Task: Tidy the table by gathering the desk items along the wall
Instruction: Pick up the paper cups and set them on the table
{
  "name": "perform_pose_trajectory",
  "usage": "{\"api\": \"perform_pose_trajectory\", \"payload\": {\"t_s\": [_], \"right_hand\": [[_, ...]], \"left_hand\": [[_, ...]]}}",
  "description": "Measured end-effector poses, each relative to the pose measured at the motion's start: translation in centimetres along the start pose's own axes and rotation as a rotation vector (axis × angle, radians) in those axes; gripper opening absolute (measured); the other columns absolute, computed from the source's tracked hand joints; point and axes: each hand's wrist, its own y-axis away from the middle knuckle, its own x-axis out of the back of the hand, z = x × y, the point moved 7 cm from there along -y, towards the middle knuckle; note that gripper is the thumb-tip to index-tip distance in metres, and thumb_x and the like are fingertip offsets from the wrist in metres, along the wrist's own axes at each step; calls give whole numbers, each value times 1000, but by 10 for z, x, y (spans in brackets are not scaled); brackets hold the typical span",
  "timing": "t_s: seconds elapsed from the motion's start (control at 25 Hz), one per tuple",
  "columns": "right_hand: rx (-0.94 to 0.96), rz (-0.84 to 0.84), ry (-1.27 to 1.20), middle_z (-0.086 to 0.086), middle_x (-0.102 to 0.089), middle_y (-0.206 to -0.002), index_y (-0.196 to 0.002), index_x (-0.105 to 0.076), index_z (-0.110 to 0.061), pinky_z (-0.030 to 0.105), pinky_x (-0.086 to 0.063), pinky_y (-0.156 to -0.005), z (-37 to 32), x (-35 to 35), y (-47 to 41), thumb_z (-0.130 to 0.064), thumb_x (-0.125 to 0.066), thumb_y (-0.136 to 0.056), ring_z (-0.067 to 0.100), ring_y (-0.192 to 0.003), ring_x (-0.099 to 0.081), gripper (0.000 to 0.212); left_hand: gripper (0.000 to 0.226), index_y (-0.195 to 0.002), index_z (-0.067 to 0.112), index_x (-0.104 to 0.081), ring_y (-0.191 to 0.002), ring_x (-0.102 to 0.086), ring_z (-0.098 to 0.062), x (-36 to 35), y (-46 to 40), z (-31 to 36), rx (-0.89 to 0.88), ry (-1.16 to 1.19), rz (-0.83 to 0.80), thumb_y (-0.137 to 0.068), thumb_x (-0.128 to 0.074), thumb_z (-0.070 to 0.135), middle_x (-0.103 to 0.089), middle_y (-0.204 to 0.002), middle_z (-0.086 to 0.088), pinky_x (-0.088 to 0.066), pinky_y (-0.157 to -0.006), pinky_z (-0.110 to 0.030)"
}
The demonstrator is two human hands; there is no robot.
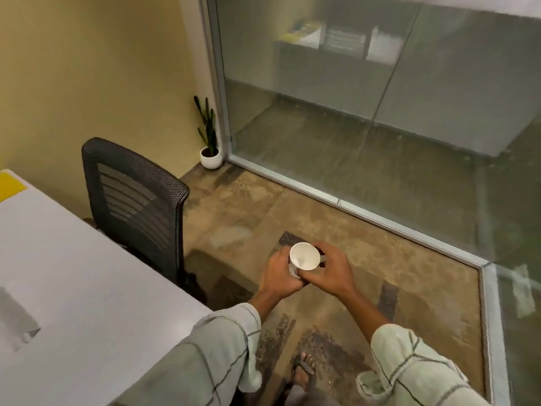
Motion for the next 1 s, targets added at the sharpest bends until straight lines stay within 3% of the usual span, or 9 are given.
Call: {"api": "perform_pose_trajectory", "payload": {"t_s": [0.12,0.28,0.4,0.6,0.8,0.88,1.0], "right_hand": [[97,-48,8,-9,-70,-112,-117,-66,-25,29,-56,-79,4,19,-89,-48,-85,-58,8,-98,-65,67],[168,-107,16,-11,-71,-108,-115,-67,-25,26,-55,-76,3,27,-194,-51,-84,-57,5,-94,-65,66],[195,-170,-8,-12,-71,-111,-117,-67,-27,30,-57,-77,3,15,-269,-49,-84,-56,6,-97,-65,67],[279,-244,-10,-11,-72,-109,-113,-69,-26,25,-55,-78,-5,-24,-396,-45,-87,-54,7,-98,-67,65],[312,-262,-40,-12,-71,-108,-112,-68,-27,24,-54,-81,-40,-61,-549,-47,-83,-54,7,-99,-65,64],[331,-288,-74,-13,-69,-107,-112,-68,-26,19,-51,-80,-66,-79,-597,-48,-83,-53,5,-98,-64,64],[412,-356,-83,-8,-70,-110,-115,-68,-22,24,-53,-85,-113,-126,-650,-44,-86,-55,9,-100,-65,67]], "left_hand": [[62,-116,13,-63,-98,-66,-22,2,-78,10,37,6,111,-61,-76,38,-70,-109,-3,-53,-83,-33],[60,-113,11,-64,-94,-66,-25,16,-168,9,105,3,227,-58,-75,31,-70,-105,-4,-53,-80,-34],[59,-112,13,-63,-93,-66,-25,29,-229,-6,131,-26,288,-57,-74,32,-70,-103,-3,-53,-76,-32],[61,-111,12,-62,-94,-66,-24,49,-338,-54,180,-6,364,-58,-77,37,-70,-102,-5,-53,-79,-36],[62,-109,14,-61,-93,-67,-22,110,-471,-98,205,-33,426,-57,-83,40,-70,-102,-3,-52,-75,-30],[63,-108,15,-60,-93,-66,-20,146,-508,-115,223,-59,459,-57,-83,43,-70,-103,-3,-48,-72,-26],[69,-114,16,-60,-95,-67,-21,200,-536,-150,256,-105,519,-57,-82,49,-71,-108,-3,-51,-75,-27]]}}
